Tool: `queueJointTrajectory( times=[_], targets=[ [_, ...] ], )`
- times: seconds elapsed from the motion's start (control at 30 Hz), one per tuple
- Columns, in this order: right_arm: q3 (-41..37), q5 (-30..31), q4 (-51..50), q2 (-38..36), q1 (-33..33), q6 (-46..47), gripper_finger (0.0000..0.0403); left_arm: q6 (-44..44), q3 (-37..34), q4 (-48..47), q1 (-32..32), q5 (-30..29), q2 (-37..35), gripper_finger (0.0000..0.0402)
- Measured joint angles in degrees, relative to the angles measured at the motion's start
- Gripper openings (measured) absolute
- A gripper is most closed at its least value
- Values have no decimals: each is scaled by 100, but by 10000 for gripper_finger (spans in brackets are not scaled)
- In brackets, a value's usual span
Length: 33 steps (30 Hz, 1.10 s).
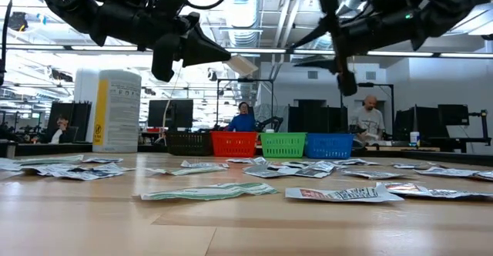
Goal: Pick & Place First Aid Supplies
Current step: Put the bandage pack into the blue bin
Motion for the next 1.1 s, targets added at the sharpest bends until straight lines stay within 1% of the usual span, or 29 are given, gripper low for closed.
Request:
queueJointTrajectory(
  times=[0.2, 0.37, 0.57, 0.73, 0.87, 0.97, 1.1],
  targets=[
    [645, -157, 43, 815, -47, 45, 209, -13, 0, -2, 0, 0, 2, 8],
    [1190, -379, 18, 1328, -80, 50, 228, -13, 0, -4, -27, 4, 2, 7],
    [1770, -731, 36, 1888, -78, 50, 221, -13, 0, -4, -50, 3, 2, 8],
    [2035, -1152, 19, 2214, -116, 59, 210, -13, 0, -4, -50, 2, 2, 8],
    [2110, -1316, 1, 2318, -172, 58, 199, -13, 0, -6, -50, 2, 3, 10],
    [2111, -1316, -7, 2309, -199, 52, 188, -13, 0, -7, -50, 2, 2, 11],
    [2111, -1319, -30, 2310, -230, 39, 164, -13, 0, -7, -50, 2, 3, 11]
  ],
)
